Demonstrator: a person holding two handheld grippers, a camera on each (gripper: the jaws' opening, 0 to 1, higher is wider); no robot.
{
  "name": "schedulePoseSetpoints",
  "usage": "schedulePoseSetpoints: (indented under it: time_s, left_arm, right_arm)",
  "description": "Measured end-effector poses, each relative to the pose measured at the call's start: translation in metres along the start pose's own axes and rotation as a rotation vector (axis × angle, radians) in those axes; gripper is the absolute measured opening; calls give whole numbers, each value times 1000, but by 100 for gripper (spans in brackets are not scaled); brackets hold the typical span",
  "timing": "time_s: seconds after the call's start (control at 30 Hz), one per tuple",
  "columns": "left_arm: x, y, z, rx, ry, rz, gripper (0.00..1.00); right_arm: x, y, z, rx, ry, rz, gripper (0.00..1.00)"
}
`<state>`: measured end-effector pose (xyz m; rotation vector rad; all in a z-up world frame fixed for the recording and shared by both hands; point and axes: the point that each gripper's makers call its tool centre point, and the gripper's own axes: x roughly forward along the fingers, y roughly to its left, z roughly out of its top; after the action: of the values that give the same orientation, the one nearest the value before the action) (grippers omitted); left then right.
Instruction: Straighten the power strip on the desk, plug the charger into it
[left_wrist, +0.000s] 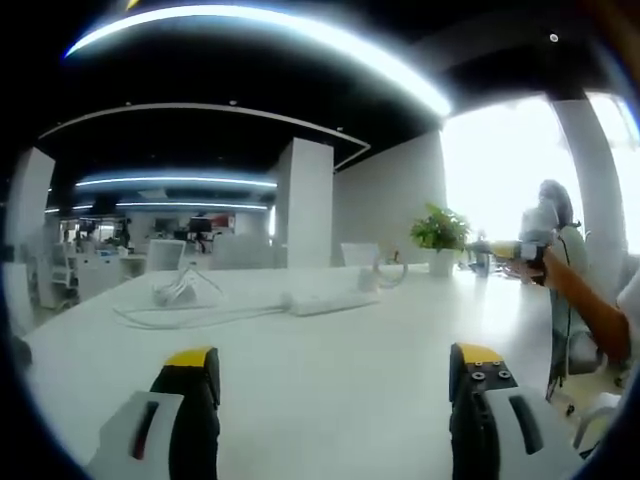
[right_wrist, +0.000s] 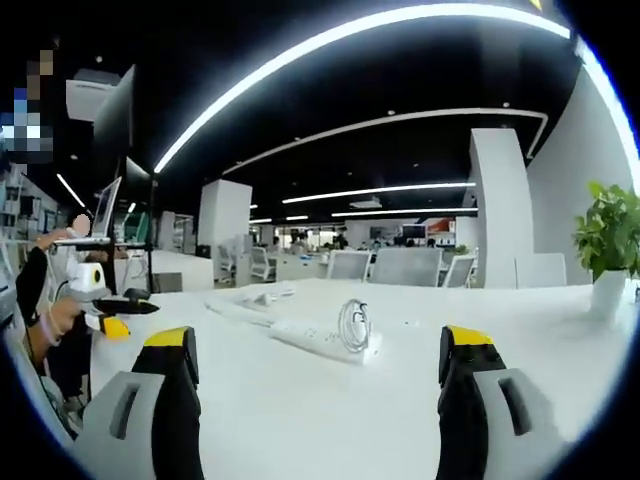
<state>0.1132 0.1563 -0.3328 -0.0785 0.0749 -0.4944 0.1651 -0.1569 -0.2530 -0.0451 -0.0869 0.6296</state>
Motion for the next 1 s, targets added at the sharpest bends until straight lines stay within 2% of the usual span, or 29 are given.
schedulePoseSetpoints:
  time_s: [0.3,0.7,1.0]
  left_arm:
    - [-2,2,2,-1,-4,6,98]
    - [-4,7,2,-4,-5,17,98]
    - [-5,8,1,-8,-6,24,98]
  right_arm:
    - [-13,-2,-9,30,-17,-26,100]
    - [-28,-4,-34,55,15,-67,100]
    - [-33,0,-47,60,43,-72,100]
